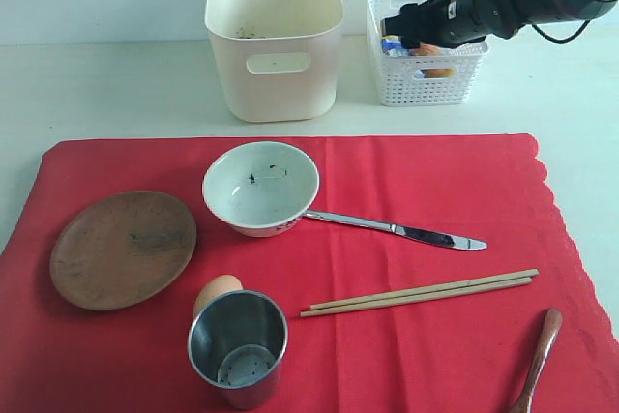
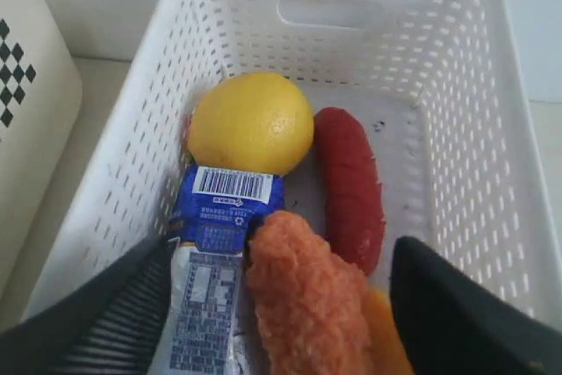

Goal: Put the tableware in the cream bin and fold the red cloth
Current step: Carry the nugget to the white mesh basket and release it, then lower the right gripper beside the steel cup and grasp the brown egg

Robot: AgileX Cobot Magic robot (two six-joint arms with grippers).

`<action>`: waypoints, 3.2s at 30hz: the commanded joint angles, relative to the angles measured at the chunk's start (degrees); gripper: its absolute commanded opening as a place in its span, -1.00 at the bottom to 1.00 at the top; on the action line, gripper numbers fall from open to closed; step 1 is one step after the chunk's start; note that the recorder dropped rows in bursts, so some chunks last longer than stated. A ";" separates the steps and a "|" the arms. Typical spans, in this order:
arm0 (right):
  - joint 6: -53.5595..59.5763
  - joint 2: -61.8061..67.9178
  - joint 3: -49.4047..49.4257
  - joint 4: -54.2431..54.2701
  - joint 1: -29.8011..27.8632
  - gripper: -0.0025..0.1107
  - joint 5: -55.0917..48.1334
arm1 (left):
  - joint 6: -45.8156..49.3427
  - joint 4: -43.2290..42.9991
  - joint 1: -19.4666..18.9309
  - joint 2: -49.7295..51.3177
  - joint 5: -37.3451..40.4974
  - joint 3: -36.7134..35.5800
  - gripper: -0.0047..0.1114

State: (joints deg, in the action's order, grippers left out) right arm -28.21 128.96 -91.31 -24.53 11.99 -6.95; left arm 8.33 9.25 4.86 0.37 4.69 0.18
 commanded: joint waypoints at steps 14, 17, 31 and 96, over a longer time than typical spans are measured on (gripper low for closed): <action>-0.31 -13.04 -0.56 2.44 -0.44 0.41 -12.46 | -0.02 0.24 0.28 -0.37 0.25 -0.18 -0.89; -0.31 -16.22 -0.56 3.28 -0.34 0.41 -18.12 | -0.02 0.24 0.28 -0.37 0.25 -0.18 -0.89; 6.32 -25.93 0.63 9.15 3.29 0.41 -39.33 | -0.02 0.24 0.28 -0.37 0.25 -0.18 -0.89; 16.19 -6.99 10.91 22.81 46.67 -0.07 -33.32 | -0.02 0.24 0.28 -0.37 0.25 -0.18 -0.89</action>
State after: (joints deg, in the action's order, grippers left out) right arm -11.91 122.00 -80.56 -1.15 58.61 -40.93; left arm 8.33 9.25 4.86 0.37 4.69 0.18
